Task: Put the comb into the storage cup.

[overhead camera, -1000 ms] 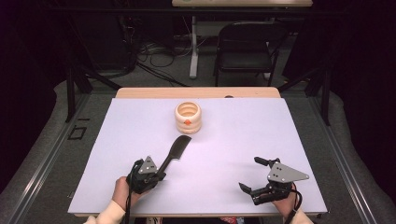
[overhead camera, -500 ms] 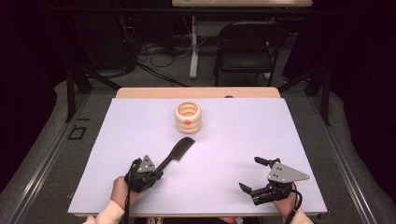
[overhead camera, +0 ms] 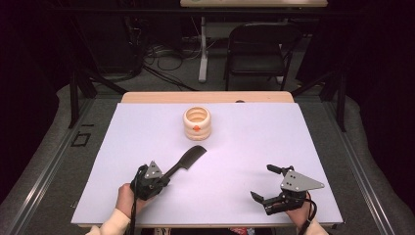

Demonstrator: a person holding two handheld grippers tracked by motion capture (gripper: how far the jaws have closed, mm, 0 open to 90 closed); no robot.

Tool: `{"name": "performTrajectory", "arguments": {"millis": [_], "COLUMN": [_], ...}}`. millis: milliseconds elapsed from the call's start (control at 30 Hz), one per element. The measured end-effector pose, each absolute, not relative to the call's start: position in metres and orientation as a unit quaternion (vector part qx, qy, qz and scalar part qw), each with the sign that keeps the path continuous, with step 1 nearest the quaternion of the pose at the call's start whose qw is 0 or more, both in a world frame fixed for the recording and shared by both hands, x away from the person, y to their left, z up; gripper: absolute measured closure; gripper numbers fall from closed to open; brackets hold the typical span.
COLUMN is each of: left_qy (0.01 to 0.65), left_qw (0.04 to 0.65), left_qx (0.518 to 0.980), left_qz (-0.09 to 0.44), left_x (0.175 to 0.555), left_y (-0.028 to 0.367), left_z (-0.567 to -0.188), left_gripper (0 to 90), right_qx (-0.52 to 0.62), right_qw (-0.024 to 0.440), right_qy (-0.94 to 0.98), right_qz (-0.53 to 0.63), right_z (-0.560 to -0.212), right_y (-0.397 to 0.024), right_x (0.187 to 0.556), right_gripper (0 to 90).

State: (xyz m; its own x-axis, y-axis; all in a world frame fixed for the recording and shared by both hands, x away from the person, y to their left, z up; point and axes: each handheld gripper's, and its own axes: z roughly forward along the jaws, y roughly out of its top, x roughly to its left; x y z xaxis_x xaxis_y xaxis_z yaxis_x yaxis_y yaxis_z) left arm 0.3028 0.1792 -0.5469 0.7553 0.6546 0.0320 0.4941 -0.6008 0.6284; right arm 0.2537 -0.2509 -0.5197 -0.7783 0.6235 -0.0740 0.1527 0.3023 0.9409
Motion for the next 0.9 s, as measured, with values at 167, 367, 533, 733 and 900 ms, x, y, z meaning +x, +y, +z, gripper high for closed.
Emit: {"name": "performTrajectory", "arguments": {"millis": [167, 367, 533, 733, 900], "left_qy": [0.326, 0.328, 0.332, 0.332, 0.331], "left_qw": [0.303, 0.301, 0.296, 0.293, 0.290], "left_qx": [0.886, 0.885, 0.885, 0.886, 0.887], "left_qz": [0.132, 0.135, 0.137, 0.138, 0.140], "left_x": [0.305, 0.306, 0.309, 0.313, 0.315], "left_y": [0.177, 0.178, 0.178, 0.178, 0.178], "left_z": [-0.547, -0.547, -0.547, -0.546, -0.545], "left_gripper": [90.0, 90.0, 90.0, 90.0, 90.0], "right_qx": [0.252, 0.251, 0.251, 0.252, 0.254], "right_qw": [0.217, 0.216, 0.214, 0.214, 0.214], "right_qy": [0.776, 0.780, 0.781, 0.781, 0.781], "right_qz": [0.536, 0.531, 0.531, 0.530, 0.529], "right_z": [-0.520, -0.520, -0.521, -0.521, -0.522], "right_y": [-0.251, -0.250, -0.250, -0.250, -0.250], "right_x": [0.255, 0.254, 0.255, 0.256, 0.256], "right_gripper": [0.0, 0.0, 0.0, 0.0, 0.0]}}
